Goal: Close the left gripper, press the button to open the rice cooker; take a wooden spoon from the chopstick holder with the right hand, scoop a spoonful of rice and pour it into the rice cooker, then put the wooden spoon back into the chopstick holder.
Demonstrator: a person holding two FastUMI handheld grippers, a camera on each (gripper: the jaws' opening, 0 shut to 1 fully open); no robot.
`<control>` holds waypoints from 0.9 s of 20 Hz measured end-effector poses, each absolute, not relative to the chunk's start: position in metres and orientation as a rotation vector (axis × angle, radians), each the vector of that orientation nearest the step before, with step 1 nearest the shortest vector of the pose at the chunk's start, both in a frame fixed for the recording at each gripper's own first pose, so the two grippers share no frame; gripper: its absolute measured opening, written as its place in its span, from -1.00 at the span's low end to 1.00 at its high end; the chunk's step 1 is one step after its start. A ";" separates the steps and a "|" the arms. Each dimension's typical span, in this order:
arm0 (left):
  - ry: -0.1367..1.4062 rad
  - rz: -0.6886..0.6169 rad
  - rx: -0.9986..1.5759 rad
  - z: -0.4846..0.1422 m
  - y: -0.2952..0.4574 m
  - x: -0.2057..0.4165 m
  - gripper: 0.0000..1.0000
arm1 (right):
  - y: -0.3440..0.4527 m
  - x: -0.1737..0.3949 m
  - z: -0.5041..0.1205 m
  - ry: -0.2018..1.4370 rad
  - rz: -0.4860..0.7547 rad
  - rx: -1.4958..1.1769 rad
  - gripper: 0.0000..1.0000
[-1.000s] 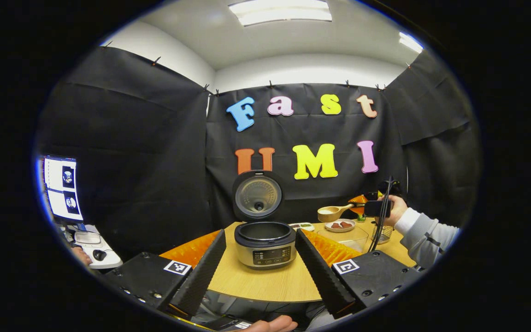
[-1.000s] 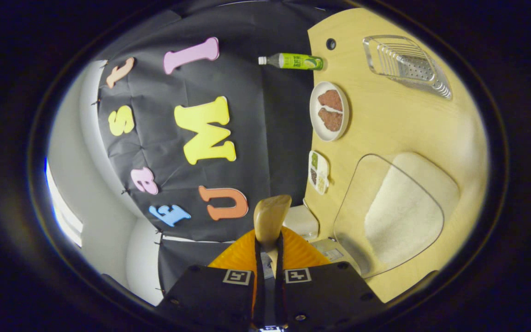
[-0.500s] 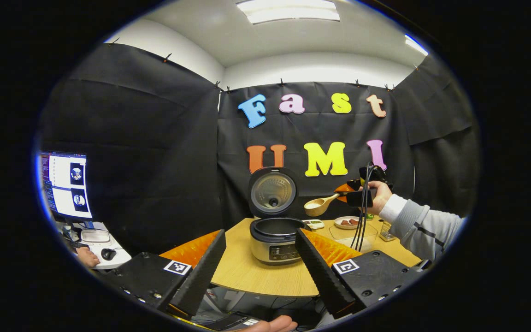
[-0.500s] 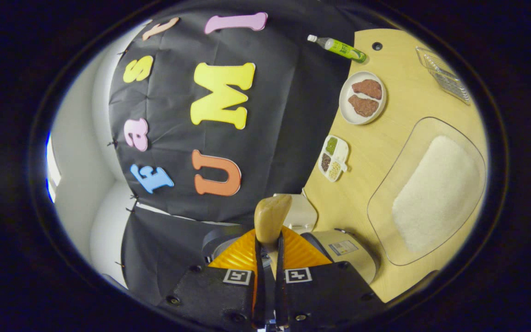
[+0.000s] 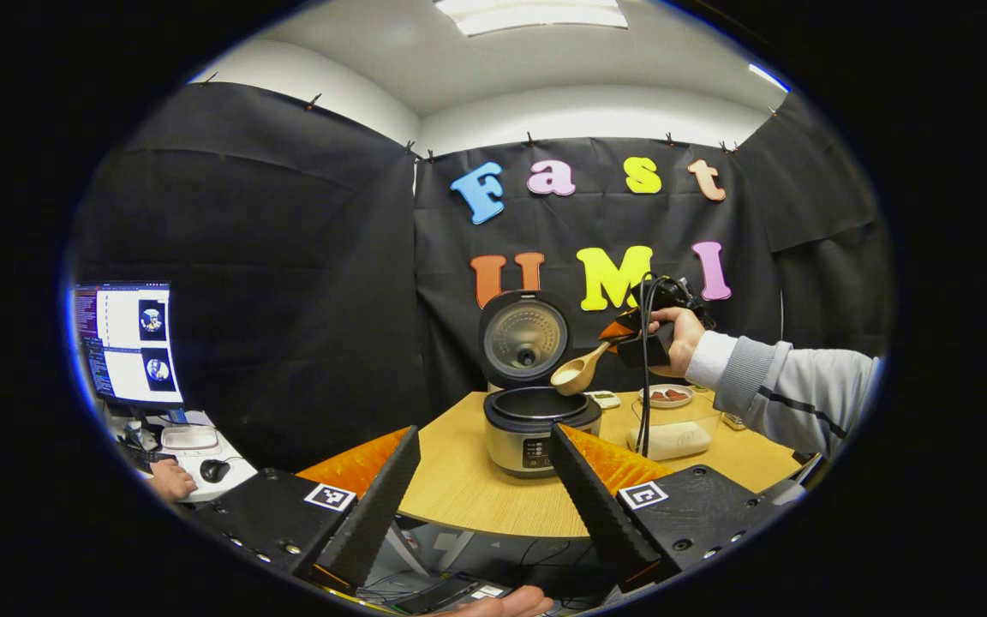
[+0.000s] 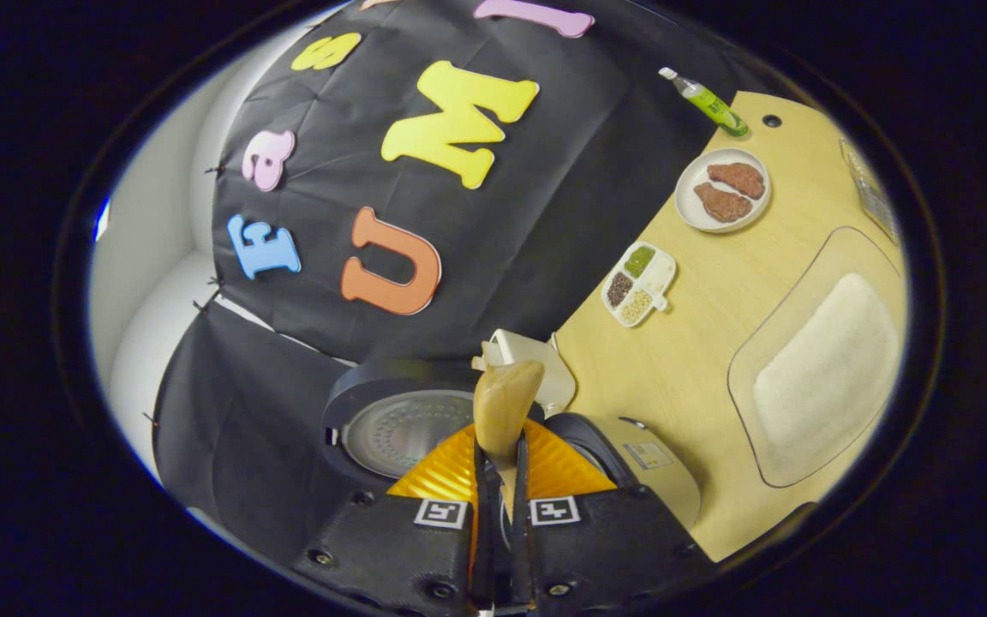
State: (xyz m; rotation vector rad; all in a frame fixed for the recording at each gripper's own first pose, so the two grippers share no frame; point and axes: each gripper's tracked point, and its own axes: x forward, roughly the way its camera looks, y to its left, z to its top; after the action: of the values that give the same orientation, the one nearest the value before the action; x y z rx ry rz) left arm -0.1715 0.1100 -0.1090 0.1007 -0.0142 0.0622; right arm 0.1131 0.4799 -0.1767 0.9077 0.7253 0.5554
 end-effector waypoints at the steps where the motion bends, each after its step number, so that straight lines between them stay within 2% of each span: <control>1: -0.012 0.063 0.100 -0.111 0.111 -0.172 0.92 | 0.484 0.112 -0.175 0.716 0.560 0.868 -0.74; 12: -0.001 0.053 0.095 -0.113 0.111 -0.172 0.92 | 0.512 0.099 -0.141 0.447 0.647 0.407 -0.73; 18: 0.001 0.062 0.099 -0.110 0.114 -0.174 0.92 | 0.517 0.090 -0.138 0.366 0.656 0.272 -0.73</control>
State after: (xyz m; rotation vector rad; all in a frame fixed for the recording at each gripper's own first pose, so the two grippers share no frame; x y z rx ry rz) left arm -0.1745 0.1144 -0.1098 0.0989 0.0008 0.0624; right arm 0.0897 0.5173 -0.1379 0.2717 0.3659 0.6564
